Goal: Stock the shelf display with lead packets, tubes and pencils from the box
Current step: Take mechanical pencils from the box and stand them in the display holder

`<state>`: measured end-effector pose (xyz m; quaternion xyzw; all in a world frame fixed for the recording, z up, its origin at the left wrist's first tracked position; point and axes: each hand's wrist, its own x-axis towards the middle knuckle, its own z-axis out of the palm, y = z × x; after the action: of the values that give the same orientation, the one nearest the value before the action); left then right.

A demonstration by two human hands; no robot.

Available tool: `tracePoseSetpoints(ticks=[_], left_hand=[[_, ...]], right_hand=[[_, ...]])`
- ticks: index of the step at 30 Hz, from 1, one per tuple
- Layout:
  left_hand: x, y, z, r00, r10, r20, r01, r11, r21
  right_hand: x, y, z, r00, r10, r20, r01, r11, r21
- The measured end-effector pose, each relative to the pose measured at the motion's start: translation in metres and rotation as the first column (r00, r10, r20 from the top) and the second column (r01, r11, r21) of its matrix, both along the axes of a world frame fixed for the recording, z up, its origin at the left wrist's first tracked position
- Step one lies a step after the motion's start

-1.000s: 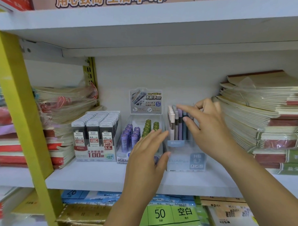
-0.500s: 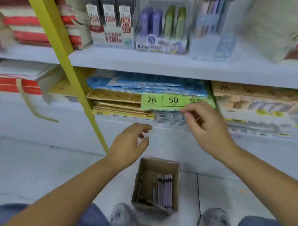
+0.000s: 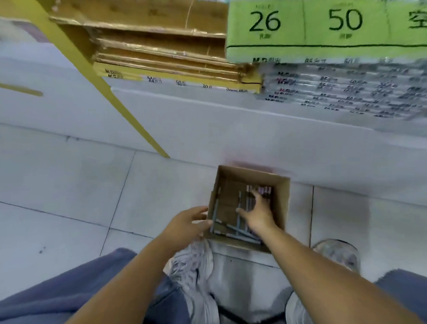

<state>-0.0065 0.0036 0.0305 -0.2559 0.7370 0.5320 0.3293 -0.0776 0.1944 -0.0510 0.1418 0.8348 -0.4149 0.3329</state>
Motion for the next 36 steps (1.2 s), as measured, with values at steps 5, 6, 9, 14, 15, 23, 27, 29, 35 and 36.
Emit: tracePoseSetpoints(ticks=[5, 6, 9, 14, 15, 23, 27, 29, 35, 36], left_hand=[[0.005, -0.003, 0.001, 0.997, 0.079, -0.018, -0.076, 0.987, 0.142], [0.004, -0.004, 0.0, 0.997, 0.072, -0.023, -0.068, 0.988, 0.141], [0.005, -0.007, -0.007, 0.999, 0.041, -0.033, -0.037, 0.992, 0.119], [0.008, -0.01, -0.014, 0.999, 0.05, -0.011, -0.048, 0.992, 0.113], [0.008, -0.01, -0.015, 0.999, 0.049, -0.009, -0.048, 0.992, 0.114], [0.01, -0.013, -0.019, 0.999, 0.047, -0.008, -0.046, 0.993, 0.111], [0.01, -0.013, -0.021, 0.998, 0.068, -0.004, -0.067, 0.992, 0.105], [0.01, -0.012, -0.021, 0.997, 0.076, -0.005, -0.075, 0.991, 0.107], [0.012, -0.012, -0.022, 0.996, 0.092, -0.008, -0.091, 0.99, 0.112], [0.012, -0.012, -0.022, 0.996, 0.092, -0.008, -0.09, 0.989, 0.114]], right_hand=[[0.005, -0.012, -0.021, 0.98, -0.174, -0.099, 0.182, 0.98, 0.077], [0.006, -0.013, -0.024, 0.977, -0.176, -0.116, 0.188, 0.978, 0.095], [0.007, -0.016, -0.034, 0.982, -0.127, -0.137, 0.15, 0.973, 0.177], [0.005, -0.018, -0.047, 0.988, 0.028, -0.154, 0.027, 0.94, 0.341], [0.004, -0.018, -0.048, 0.987, 0.033, -0.16, 0.023, 0.942, 0.335], [-0.004, -0.017, -0.052, 0.985, 0.107, -0.135, -0.068, 0.961, 0.269], [-0.007, -0.016, -0.051, 0.983, 0.135, -0.123, -0.097, 0.958, 0.271], [-0.006, -0.016, -0.052, 0.98, 0.154, -0.125, -0.113, 0.952, 0.285], [-0.006, -0.016, -0.051, 0.982, 0.153, -0.112, -0.116, 0.952, 0.284], [-0.005, -0.017, -0.051, 0.982, 0.161, -0.104, -0.126, 0.951, 0.283]])
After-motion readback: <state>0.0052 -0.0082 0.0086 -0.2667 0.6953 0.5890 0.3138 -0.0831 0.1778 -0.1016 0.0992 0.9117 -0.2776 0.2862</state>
